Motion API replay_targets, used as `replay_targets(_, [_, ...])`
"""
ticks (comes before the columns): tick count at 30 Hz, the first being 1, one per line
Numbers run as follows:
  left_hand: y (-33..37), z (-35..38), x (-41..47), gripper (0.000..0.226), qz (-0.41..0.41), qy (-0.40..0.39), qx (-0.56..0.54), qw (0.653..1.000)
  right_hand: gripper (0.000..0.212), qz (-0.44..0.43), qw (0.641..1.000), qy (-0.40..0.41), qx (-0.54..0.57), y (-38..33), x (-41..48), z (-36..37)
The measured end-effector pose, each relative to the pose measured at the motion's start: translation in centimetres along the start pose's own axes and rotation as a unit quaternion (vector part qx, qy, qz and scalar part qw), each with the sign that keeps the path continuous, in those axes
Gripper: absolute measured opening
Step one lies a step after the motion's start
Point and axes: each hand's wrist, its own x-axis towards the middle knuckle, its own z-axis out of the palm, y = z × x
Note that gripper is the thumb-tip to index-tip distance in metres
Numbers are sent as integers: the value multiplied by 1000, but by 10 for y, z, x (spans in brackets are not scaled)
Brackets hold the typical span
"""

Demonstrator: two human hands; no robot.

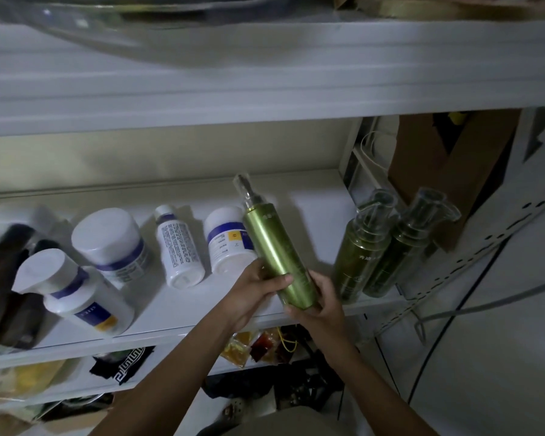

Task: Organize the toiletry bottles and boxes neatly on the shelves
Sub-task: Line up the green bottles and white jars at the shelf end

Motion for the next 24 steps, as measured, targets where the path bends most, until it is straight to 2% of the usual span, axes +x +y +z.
replay_targets(2, [-2,3,2,61,23,11,20,999,62,-36,998,9,-45,2,0,5])
replay_targets(7, [-9,3,0,74,50,48,95,993,59,-33,985,43,-164,12,0,8])
replay_targets(15, [-15,12,0,68,117,-2,229,966,50,-3,980,101,-173,27,1,3])
replay_targets(18, [-15,11,1,67,129,40,310,941,52,0,980,101,-170,27,1,0])
replay_targets(21, [-28,9,-5,73,145,88,402,900,46,-17,979,91,-180,29,-2,-7])
replay_targets(24, [-38,11,-11,73,137,130,391,901,39,-19,977,85,-195,31,-7,-14])
